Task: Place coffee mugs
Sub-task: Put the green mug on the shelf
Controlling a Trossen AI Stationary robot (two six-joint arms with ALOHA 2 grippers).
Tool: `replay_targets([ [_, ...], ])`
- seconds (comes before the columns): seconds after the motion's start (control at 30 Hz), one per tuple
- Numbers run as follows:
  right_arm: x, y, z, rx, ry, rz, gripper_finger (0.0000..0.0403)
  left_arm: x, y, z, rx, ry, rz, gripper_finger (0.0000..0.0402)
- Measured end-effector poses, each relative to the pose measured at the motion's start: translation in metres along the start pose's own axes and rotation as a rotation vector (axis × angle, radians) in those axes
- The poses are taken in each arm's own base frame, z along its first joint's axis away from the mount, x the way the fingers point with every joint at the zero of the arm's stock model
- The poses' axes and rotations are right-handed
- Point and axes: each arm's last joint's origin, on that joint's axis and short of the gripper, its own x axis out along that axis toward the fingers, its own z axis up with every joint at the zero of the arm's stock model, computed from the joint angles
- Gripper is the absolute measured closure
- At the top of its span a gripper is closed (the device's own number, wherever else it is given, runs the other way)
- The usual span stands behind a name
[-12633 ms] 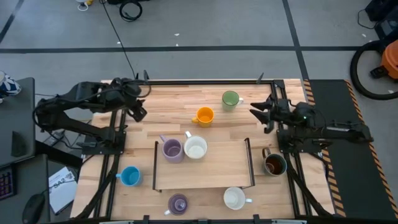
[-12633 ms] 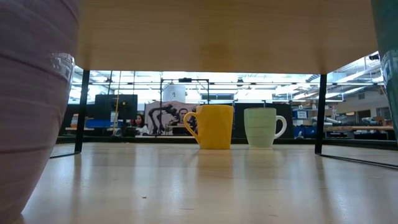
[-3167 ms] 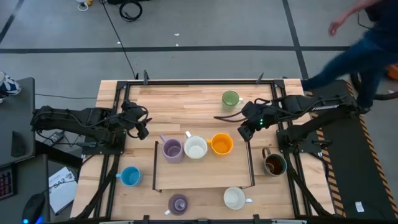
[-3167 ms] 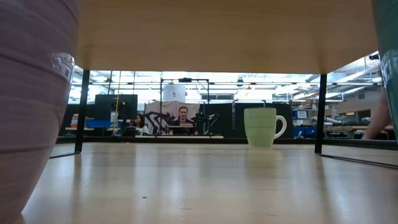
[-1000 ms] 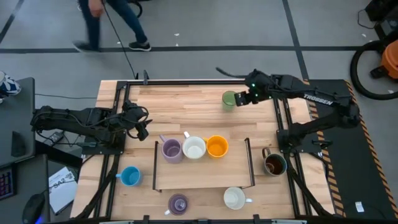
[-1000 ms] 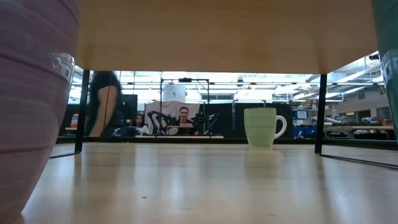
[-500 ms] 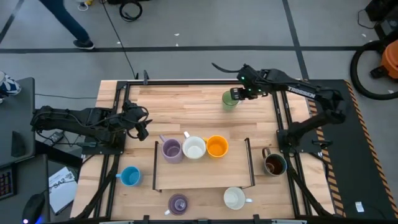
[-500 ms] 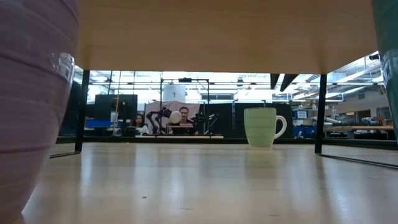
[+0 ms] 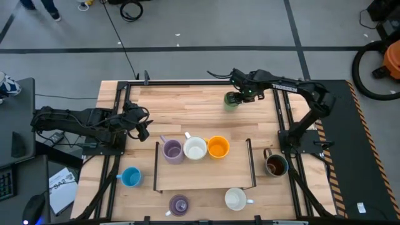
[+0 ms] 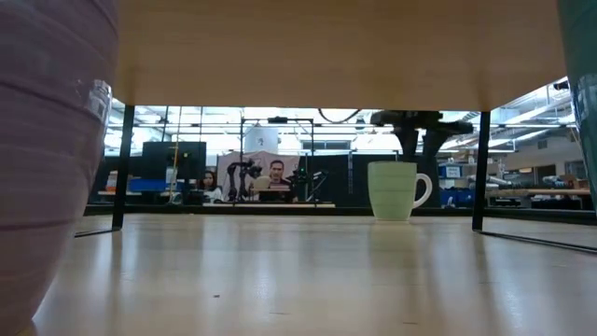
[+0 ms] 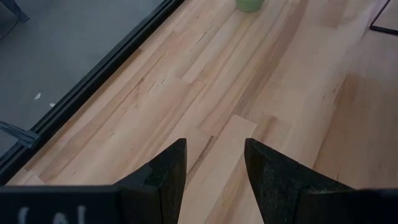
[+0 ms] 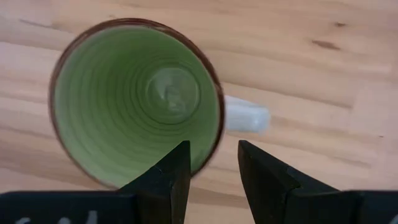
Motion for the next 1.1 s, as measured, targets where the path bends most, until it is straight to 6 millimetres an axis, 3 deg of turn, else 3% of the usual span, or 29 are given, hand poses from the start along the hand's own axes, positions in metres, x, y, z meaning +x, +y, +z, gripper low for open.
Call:
replay_targets([
  [0.23,0.019,0.005,0.001,-0.009,0.090,0.009,0.0268,0.000,0.000,0.000,0.000,0.000,0.000,0.0232],
  [0.4,0.024,0.006,0.001,-0.057,0.119,0.012,0.0296,0.000,0.000,0.000,0.000,0.000,0.000,0.0232],
  [0.67,0.023,0.004,0.004,-0.198,0.111,0.024,0.0378,0.000,0.000,0.000,0.000,0.000,0.000,0.0232],
  [0.9,0.018,-0.006,0.010,-0.439,0.095,0.025,0.0379,0.000,0.000,0.000,0.001,0.000,0.000,0.0232],
  [1.1,0.002,-0.014,0.015,-0.581,0.112,-0.042,0.0375,0.000,0.000,0.000,0.000,0.000,0.000,0.0232],
])
